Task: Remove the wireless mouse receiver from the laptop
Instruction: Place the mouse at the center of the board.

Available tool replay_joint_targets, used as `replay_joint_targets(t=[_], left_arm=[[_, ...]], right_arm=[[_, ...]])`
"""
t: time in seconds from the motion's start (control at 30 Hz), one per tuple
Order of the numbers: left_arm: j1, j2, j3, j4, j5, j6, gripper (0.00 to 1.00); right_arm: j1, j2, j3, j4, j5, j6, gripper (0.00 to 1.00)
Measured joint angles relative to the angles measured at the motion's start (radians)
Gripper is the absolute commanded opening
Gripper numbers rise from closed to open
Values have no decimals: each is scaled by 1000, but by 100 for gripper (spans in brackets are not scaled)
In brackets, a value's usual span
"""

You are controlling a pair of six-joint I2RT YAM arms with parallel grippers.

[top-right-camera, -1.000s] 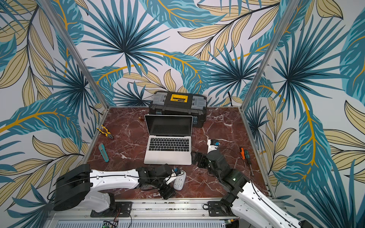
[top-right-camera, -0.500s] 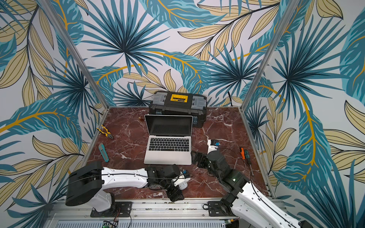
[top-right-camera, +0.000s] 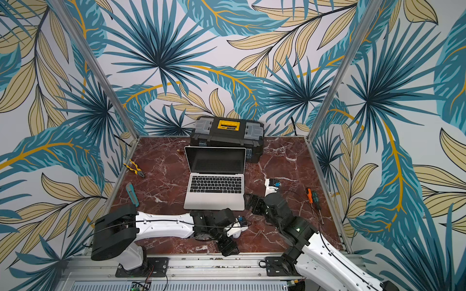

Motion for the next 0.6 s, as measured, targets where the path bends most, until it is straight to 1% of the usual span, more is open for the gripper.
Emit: replay_joint_targets(t=[0.2, 0.27, 0.33, 0.4, 0.43, 0.53, 0.6], left_arm=[[-1, -8, 0, -1, -2, 0, 75], [5, -38, -10, 1, -8, -1, 75], [21, -101, -33, 2, -8, -10, 75], [71, -195, -62, 1, -11, -26, 75], [110, -251, -76, -1, -17, -38, 75], [262, -434, -114, -18, -73, -88, 74], [354, -532, -126, -47, -142, -125, 71]], right_arm=[[0, 6, 0, 3, 12, -2, 95], [0, 10, 3, 3, 23, -13, 95], [0, 19, 19, 3, 34, -47, 95], [-1, 32, 52, 3, 54, -94, 95], [-5, 42, 74, 4, 68, -119, 94], [-45, 106, 153, 13, 96, -204, 93], [-90, 179, 202, 17, 100, -242, 94]])
